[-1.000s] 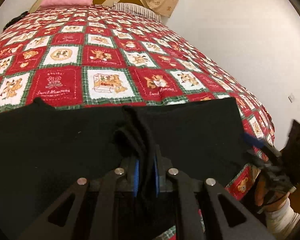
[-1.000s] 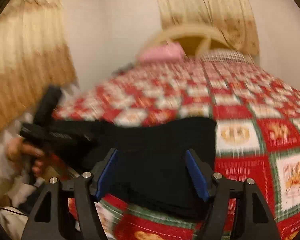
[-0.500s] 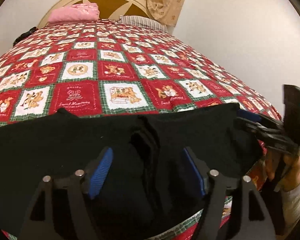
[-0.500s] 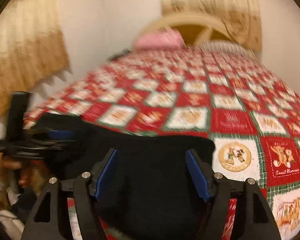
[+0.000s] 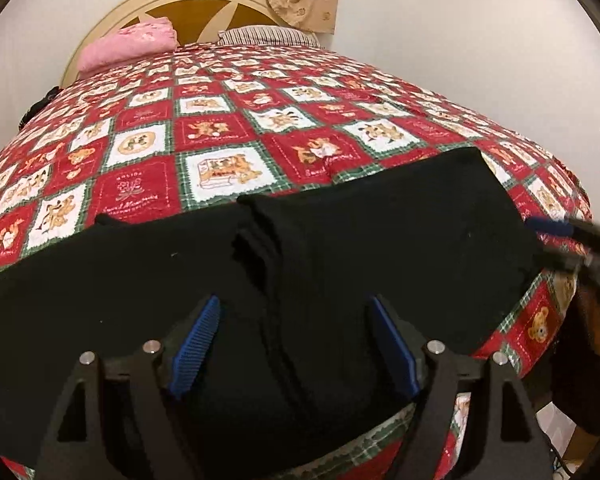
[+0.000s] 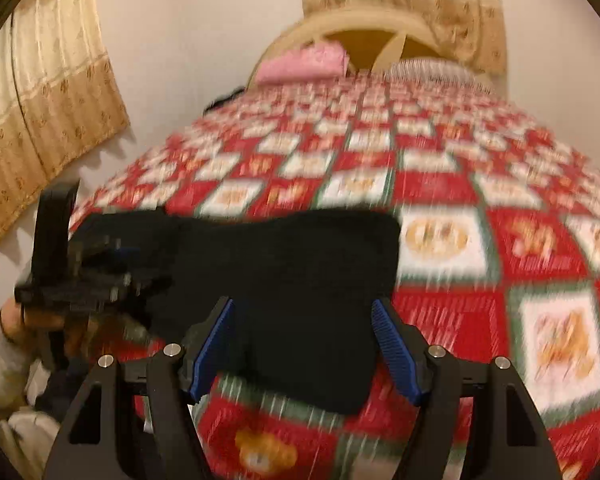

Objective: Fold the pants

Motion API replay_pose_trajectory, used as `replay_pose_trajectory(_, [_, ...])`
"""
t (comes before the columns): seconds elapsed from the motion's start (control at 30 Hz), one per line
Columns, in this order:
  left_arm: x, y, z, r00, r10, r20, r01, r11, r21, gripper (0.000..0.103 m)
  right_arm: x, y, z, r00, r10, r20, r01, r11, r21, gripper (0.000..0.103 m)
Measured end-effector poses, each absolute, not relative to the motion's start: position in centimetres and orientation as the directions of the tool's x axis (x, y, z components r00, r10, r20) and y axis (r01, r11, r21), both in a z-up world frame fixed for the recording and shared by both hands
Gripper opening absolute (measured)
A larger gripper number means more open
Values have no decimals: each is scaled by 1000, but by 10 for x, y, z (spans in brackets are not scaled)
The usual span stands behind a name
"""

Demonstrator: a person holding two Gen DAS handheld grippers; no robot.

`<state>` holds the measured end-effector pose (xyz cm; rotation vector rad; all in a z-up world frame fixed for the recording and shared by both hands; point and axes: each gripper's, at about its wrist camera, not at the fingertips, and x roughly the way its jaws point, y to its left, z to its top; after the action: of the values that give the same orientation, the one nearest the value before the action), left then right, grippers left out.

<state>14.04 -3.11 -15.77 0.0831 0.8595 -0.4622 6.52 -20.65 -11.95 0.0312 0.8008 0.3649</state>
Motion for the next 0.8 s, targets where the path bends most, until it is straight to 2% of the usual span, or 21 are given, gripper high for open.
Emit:
replay_pose_trajectory(0.1, [139, -32, -158, 563, -349, -749, 422, 901, -103, 82, 58, -204, -135, 647, 257, -718, -293, 953, 78, 71])
replay_pose_trajectory(0.17, [139, -32, -157, 563, -346, -751, 419, 902, -101, 83, 58, -204, -137, 638, 245, -730, -286, 956, 70, 71])
replay_pose_trajectory(0.27, [136, -27, -155, 564, -343, -751, 414, 904, -102, 83, 54, -205, -126, 654, 261, -710, -277, 956, 96, 71])
replay_pose_trajectory(0.4, [130, -18, -152, 570, -341, -748, 407, 908, -103, 83, 41, -188, -101, 728, 212, -652, -288, 958, -10, 71])
replay_pose_trajectory(0.5, [127, -7, -149, 583, -328, -743, 397, 913, -92, 83, 43, -164, -87, 730, 285, -621, -364, 932, 0, 71])
replay_pose_trajectory(0.63, [121, 24, -139, 622, -296, -725, 361, 930, -69, 84, 55, -119, -96, 660, 412, -628, -487, 871, 61, 71])
replay_pose_trajectory(0.73, [118, 64, -133, 661, -231, -714, 297, 954, -34, 95, 61, -84, -113, 616, 440, -653, -547, 836, 47, 71])
replay_pose_trajectory(0.8, [120, 93, -133, 679, -169, -715, 237, 971, -5, 95, 66, -71, -124, 584, 457, -670, -572, 818, 60, 71])
